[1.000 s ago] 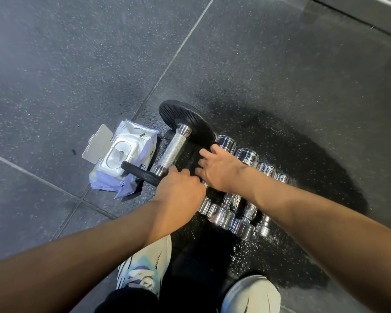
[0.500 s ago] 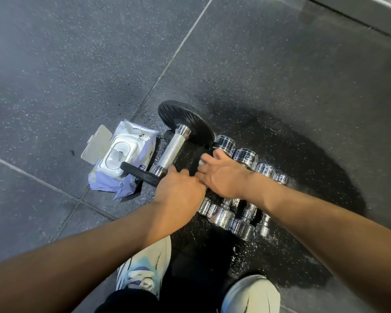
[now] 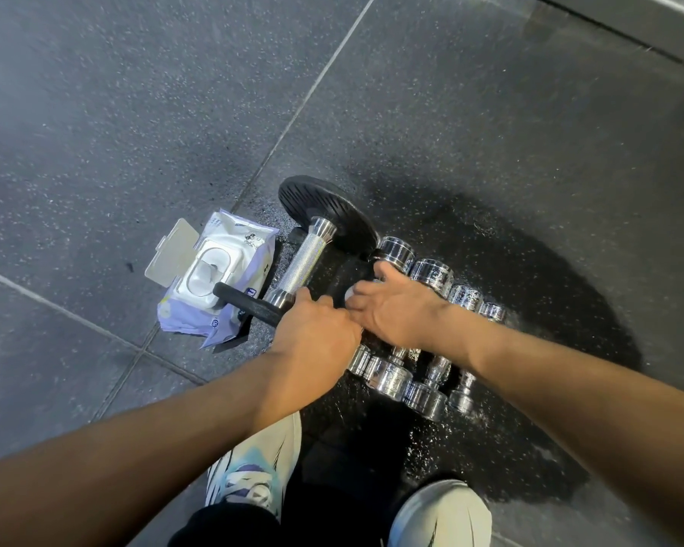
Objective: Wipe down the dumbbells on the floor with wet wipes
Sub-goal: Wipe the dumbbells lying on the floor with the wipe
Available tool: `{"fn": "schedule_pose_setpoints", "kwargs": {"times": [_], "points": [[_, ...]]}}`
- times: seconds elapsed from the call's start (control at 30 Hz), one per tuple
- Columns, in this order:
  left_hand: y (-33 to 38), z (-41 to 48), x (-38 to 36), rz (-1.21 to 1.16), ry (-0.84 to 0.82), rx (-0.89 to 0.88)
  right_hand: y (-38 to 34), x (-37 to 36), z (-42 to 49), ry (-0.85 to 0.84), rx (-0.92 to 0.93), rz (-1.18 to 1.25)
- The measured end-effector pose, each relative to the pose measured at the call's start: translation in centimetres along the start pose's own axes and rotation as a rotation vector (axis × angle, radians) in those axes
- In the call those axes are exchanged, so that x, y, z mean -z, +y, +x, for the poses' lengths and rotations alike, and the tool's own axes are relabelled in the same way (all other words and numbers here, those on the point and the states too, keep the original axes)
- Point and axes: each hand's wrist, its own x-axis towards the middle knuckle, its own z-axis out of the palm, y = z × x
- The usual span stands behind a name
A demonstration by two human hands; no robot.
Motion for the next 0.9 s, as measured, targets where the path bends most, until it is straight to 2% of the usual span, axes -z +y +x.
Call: {"fn": "schedule_pose_setpoints", "kwargs": {"times": [0.13,0.2,0.33,0.43,0.53,0.67,0.7,0.83,0.9], "points": [[-0.1,-0.2,0.2,-0.002,0.002,-0.007,0.9,-0.1,0.7,-0.065,-0.140,-0.147],[0.0,-0.3,0.1,0.008,0.021,-0.009,-0.1,-0.8,0.9,-0.043,-0.110,-0.145],[0.1,-0.6,0.1,0.002,0.029,0.001,-0.6,-0.4,0.8,-0.033,0.025,0.022],[0.0,-0.6,0.2,0.011,0.018,-0.007,1.1,0.0,0.6,-0.050,-0.045,-0.157],[0.0,-0.4,0.2,0.010,0.015,0.000,0.2,-1.0,0.2,-0.004,-0.131,-0.182],[0.1,-0.4,0.0,0.001,0.032,0.009,-1.9,-3.0,-0.4,0.281,0.045,0.086],[0.1,-0.4,-0.1,0.001,0.028,0.009,-1.4,-2.9,-0.5,0.300,0.041,0.160],[0.1,-0.3,0.1,0.018,0.011,0.002,1.0,-1.6,-1.0,0.066,-0.187,-0.014],[0.1,-0.2,0.0,0.021,0.011,0.004,0.3,-1.4,-0.7,0.048,-0.185,-0.031]]}}
